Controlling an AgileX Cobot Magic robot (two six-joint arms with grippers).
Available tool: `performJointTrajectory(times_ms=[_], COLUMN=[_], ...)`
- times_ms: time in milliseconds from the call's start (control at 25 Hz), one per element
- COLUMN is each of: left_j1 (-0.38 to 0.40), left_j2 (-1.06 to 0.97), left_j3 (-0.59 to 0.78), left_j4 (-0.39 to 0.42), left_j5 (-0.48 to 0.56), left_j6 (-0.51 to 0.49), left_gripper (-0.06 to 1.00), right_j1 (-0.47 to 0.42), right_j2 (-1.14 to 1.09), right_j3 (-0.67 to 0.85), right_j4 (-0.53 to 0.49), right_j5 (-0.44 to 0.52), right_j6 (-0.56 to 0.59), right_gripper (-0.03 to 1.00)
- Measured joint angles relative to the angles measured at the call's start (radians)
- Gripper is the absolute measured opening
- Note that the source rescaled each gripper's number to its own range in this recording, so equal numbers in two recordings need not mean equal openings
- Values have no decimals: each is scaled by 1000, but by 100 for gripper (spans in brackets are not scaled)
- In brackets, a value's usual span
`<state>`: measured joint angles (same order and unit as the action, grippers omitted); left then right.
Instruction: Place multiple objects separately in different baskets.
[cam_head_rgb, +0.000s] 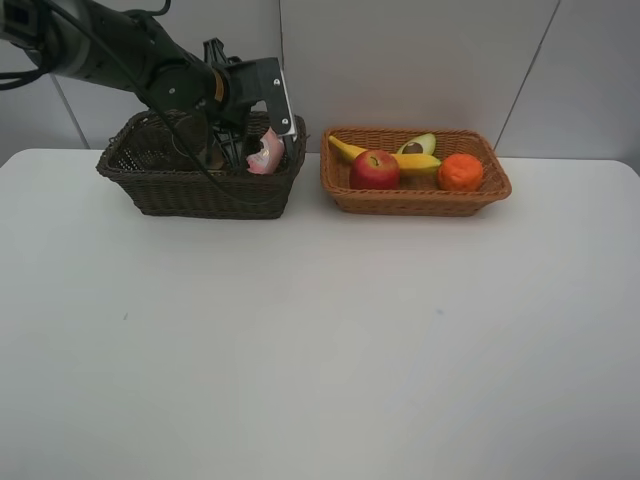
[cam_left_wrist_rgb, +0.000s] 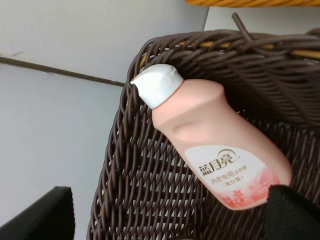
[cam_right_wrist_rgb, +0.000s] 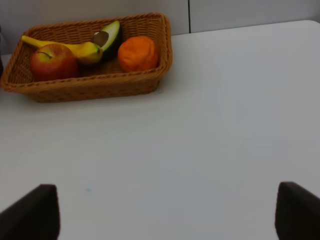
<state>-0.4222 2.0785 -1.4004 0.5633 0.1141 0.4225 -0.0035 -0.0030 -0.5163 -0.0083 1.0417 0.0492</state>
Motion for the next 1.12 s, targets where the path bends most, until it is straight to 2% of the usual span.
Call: performJointTrajectory(times_ms=[360,640,760,920,1120], left_j1=[0,0,0,0,0], left_j2=[0,-30,-62,-128,-234], left_j3=[0,0,0,0,0], left_j4=[-7,-65,-89,-121,-208], left_j5=[25,86,135,217,383], left_j6=[0,0,-3,-58,-130], left_gripper=[100,100,100,100,100], right_j1=[0,0,0,0,0], right_j2=[0,0,0,0,0], right_j3=[0,0,0,0,0], right_j4=[0,0,0,0,0], right_j5=[0,0,0,0,0], right_j6=[0,0,0,0,0], right_gripper=[85,85,85,85,85])
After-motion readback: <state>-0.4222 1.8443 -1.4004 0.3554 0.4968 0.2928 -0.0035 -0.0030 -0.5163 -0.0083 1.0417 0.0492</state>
